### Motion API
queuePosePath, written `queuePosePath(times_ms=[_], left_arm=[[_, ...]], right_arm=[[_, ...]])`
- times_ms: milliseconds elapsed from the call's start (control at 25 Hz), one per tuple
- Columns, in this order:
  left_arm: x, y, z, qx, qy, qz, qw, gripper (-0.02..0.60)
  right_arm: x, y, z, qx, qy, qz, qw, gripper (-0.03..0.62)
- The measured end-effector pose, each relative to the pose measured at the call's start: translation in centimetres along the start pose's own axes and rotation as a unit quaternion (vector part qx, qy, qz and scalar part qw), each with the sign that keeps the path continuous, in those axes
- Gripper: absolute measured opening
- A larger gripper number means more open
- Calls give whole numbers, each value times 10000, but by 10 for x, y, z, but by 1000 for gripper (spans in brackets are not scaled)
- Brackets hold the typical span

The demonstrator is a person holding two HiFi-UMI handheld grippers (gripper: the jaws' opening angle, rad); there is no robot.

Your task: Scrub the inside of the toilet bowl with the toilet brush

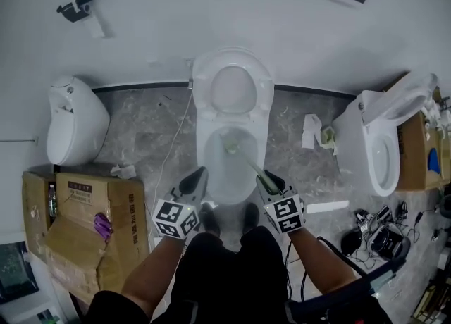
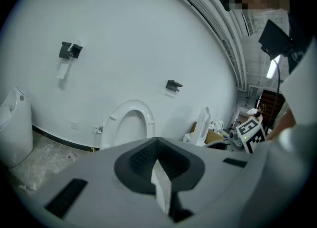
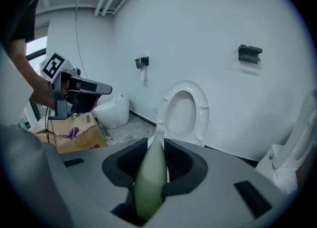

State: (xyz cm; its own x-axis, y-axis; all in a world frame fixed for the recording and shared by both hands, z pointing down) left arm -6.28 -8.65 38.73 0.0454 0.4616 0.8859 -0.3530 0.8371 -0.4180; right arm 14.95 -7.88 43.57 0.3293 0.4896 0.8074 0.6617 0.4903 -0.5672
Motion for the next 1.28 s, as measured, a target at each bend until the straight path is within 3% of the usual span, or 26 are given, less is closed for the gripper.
queuePosePath(times_ms=[520,760,920,1120,1280], left_arm=[[-76,42,-24,-167,-269,-588,9978,9],[-109,61,-25,-296,-195,-803,9961,9],[-135,75,-31,-191,-213,-1082,9937,9],[-151,88,-35,-107,-243,-1257,9917,9],[-157,92,-33,-171,-234,-1356,9903,9]], right_arm=[[-74,70,7,62,93,-636,9979,109],[-113,93,18,114,373,-838,9957,110],[-132,104,25,65,212,-991,9948,110],[-152,124,35,319,445,-1127,9921,109],[-159,134,35,359,300,-1264,9909,110]])
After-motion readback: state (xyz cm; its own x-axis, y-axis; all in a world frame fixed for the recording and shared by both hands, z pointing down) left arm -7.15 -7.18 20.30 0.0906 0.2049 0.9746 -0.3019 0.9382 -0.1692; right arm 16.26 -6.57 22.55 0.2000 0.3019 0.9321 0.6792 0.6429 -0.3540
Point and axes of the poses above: the fingertips, and each gripper's own axes: y backward along the fingers, z to its left, x out of its underside, the point moved 5 cm from there along y, backward along the fingers, and after that the axes turned 12 degrees about -x, right-handed, at the moved point
